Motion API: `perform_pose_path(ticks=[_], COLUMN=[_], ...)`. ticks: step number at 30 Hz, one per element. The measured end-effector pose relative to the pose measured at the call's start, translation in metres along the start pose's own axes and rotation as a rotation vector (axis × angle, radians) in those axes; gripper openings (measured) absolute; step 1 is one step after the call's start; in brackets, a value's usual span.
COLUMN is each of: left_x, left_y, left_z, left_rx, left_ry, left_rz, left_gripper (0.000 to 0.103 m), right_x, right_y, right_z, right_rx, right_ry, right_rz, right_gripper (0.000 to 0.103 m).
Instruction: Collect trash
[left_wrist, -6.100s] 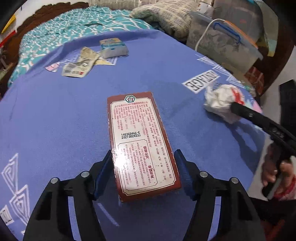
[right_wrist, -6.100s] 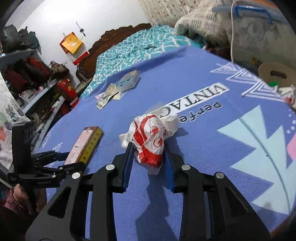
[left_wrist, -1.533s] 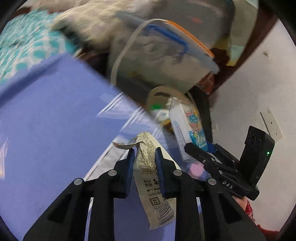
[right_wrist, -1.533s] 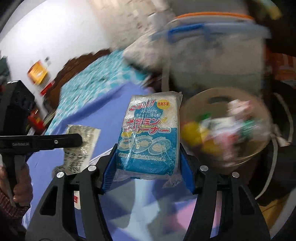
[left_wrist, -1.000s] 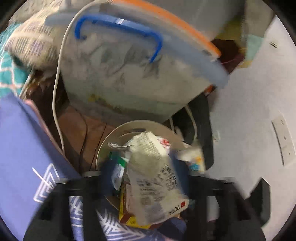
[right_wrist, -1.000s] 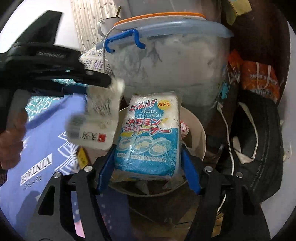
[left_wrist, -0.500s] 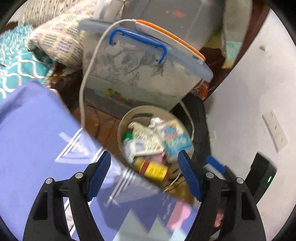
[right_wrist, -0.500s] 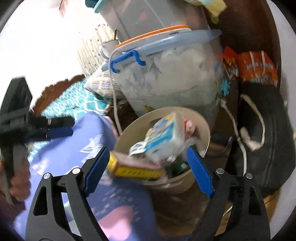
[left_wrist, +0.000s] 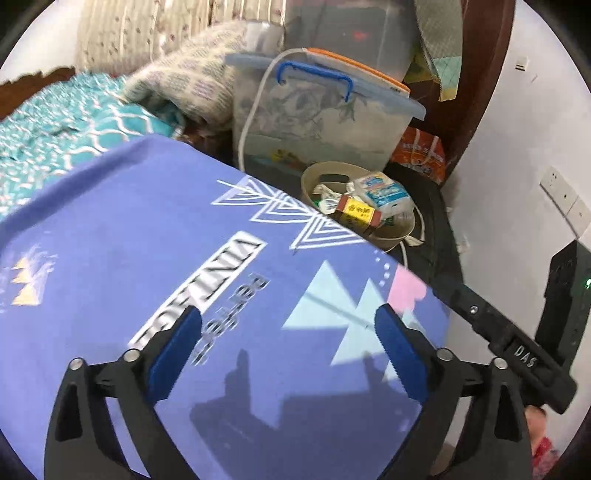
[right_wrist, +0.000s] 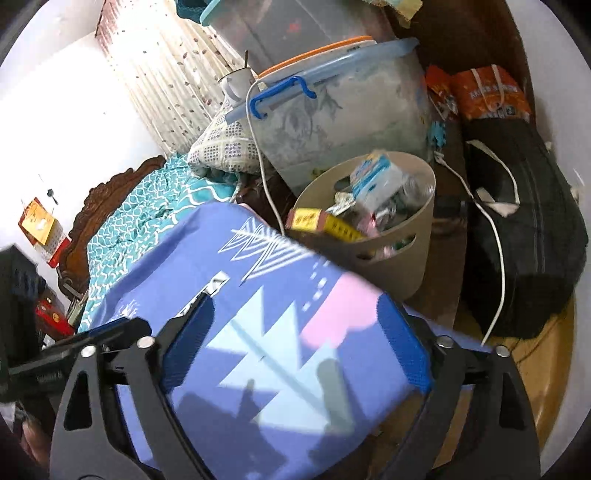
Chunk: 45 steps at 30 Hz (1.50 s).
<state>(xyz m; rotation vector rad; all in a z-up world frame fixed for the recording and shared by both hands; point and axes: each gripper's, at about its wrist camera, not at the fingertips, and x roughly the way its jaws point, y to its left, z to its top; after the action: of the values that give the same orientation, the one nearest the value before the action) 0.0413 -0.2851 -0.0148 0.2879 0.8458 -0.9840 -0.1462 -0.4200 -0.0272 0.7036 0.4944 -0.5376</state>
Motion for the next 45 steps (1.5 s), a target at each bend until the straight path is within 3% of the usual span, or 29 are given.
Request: perform_pose_path(ticks=[9, 21, 28, 37, 45], left_x=[-0.050, -0.090, -0.101, -0.097, -0.076], left_y=[0.009, 0.014, 0.019, 0.023, 0.030], left_z=[-0.037, -0.067, -0.073, -0.080, -0.093], left_rx=[-0.001, 0.027, 0.004, -0.029, -0.081], left_ry=[-0.079, -0.160, -0.175, -0.116, -0.041], left_rz=[0.123, 0.205, 0.203, 0.161, 0.220], left_gripper=[0.095, 0.095, 0.095, 0.095, 0.095], right_x=[-0.038, -0.061, -0.069, -0.063, -0.048], right_y=[0.039, 0.066, 0.083, 0.085, 0.086], right_z=[-0.032, -0.053, -0.057, -0.059, -0.069], right_rx=[-0.009, -0.027, -0.070, -0.077, -0.087], right_ry=[-0.038, -0.066, -0.086, -0.061, -0.010], right_rz=[-0.048, -0.061, -0.047, -0.028, -0.018], right_gripper=[0.099, 0.099, 0.099, 0.099, 0.099])
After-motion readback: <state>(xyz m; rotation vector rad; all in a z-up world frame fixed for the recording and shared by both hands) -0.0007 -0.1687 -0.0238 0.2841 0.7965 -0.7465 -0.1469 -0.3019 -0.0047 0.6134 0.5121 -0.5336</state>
